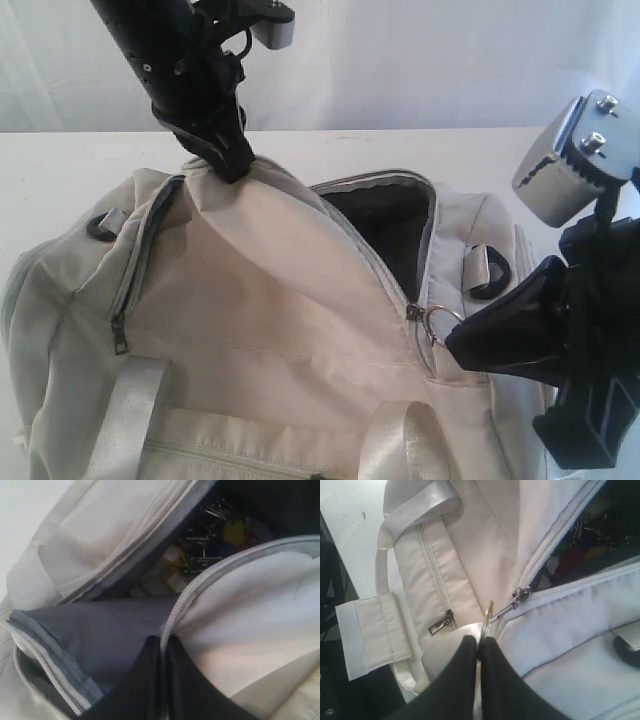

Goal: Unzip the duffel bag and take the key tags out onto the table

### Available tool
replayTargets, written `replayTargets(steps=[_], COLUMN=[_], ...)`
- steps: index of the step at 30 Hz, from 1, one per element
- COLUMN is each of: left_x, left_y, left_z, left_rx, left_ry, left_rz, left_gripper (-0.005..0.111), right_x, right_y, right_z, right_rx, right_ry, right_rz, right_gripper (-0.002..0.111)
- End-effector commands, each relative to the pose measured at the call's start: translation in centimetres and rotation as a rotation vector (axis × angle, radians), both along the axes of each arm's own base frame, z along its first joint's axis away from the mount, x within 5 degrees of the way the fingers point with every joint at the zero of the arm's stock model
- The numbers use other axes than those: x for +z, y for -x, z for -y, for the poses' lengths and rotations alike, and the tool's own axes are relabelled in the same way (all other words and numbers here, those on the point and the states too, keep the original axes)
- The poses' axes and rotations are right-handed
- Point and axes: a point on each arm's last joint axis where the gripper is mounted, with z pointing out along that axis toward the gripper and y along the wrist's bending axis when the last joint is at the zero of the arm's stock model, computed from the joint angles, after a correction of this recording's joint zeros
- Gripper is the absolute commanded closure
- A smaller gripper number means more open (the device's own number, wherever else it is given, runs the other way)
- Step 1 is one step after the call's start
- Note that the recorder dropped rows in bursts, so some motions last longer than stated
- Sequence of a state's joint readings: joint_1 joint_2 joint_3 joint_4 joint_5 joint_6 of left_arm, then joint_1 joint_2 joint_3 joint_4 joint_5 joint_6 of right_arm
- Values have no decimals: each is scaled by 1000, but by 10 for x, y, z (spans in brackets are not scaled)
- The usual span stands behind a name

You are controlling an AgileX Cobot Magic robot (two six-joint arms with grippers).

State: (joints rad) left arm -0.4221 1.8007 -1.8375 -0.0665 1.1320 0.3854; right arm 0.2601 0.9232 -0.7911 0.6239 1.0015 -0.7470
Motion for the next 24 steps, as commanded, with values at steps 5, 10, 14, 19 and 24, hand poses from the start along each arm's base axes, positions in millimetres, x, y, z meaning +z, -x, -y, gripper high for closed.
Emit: replayTargets(steps=[5, 10, 14, 19, 24], left_x=[-1, -1, -1, -1, 0], left_y=[13, 10, 10, 9, 11], left_z=[-35, -43, -43, -43, -38], left_rx=[56, 81, 79, 80, 57], left_ry=[-47, -36, -35, -31, 16], left_rz=[-94, -98, -96, -90, -105], left_gripper=[107, 107, 107, 107, 107], right_x=[-2, -3, -3, -8, -10], right_y=[12, 19, 20, 20, 19], right_z=[-2, -3, -3, -2, -3], right_rx=[79, 129, 131, 109, 109], right_ry=[-2, 2, 3, 3, 7], right_rz=[-102, -170, -173, -206, -220], right_gripper=[108, 108, 108, 108, 108])
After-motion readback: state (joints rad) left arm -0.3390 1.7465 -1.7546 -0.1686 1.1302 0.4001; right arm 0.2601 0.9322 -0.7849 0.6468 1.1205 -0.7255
